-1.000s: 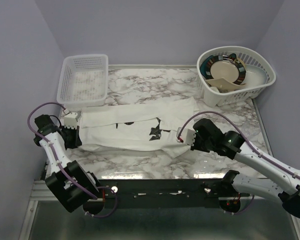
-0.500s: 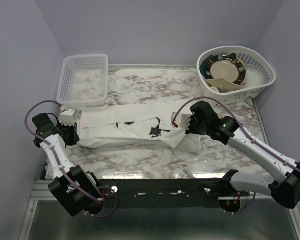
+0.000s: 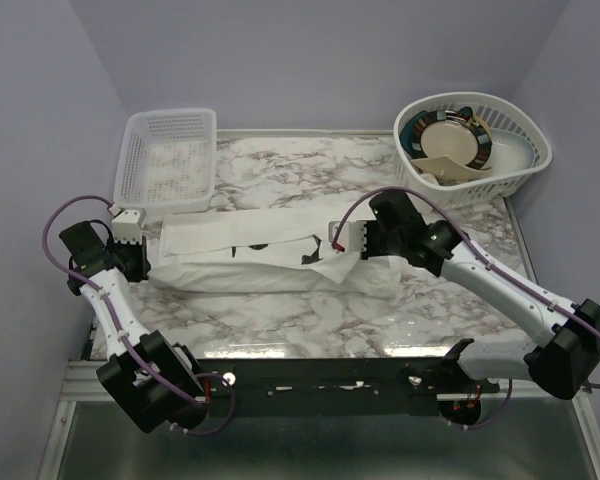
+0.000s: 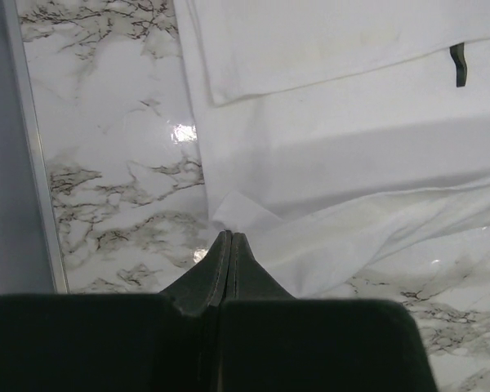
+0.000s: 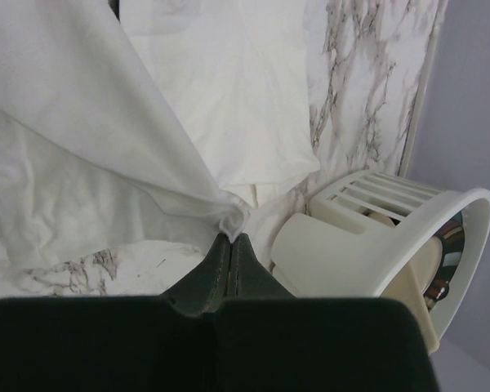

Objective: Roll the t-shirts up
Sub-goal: Fold the T-shirt at the center of the board.

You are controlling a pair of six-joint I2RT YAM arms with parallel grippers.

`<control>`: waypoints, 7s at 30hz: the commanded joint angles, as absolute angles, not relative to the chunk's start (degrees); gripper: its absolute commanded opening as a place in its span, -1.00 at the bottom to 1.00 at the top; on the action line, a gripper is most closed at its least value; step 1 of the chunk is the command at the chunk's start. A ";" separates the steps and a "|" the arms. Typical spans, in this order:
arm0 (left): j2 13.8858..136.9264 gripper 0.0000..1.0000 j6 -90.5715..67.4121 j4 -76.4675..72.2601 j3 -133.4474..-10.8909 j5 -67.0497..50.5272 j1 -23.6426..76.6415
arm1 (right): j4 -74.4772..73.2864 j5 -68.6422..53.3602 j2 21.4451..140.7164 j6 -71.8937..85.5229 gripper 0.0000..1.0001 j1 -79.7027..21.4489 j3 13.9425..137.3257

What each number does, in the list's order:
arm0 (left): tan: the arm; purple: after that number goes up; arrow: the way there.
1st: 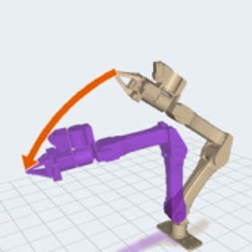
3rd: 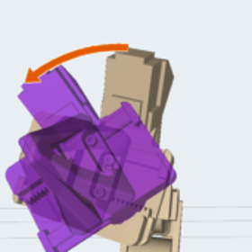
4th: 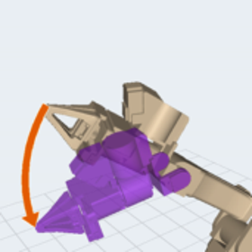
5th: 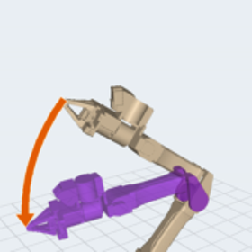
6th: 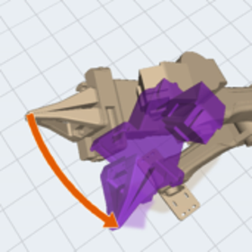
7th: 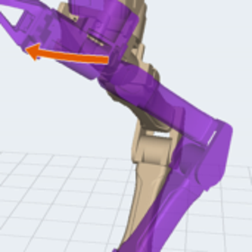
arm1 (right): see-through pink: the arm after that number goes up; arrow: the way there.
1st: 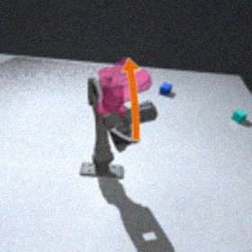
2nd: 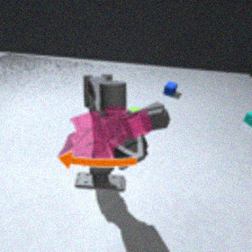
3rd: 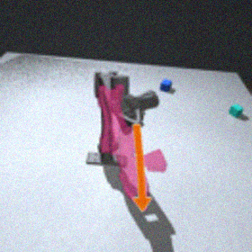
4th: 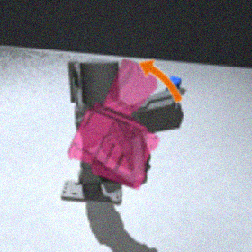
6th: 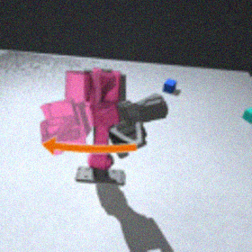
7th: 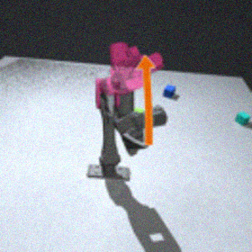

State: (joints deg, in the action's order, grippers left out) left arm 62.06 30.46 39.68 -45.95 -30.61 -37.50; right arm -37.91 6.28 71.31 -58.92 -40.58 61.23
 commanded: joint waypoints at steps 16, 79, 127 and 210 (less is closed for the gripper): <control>72.50 -1.00 25.93 28.83 -47.63 -25.15 -34.54 | -32.17 3.87 89.81 -68.99 -0.99 -34.10 76.55; 82.18 -0.21 28.39 29.62 -49.05 -22.41 -24.96 | -60.63 -3.59 99.61 -50.44 0.19 -21.89 87.15; 89.13 -0.47 43.23 24.60 -47.73 -13.54 -24.43 | -58.70 -3.60 101.78 -63.63 -0.59 -19.78 64.86; 68.47 0.03 24.52 37.53 -47.02 -19.42 -23.82 | -52.73 -17.58 121.20 -81.47 -0.61 -35.33 95.71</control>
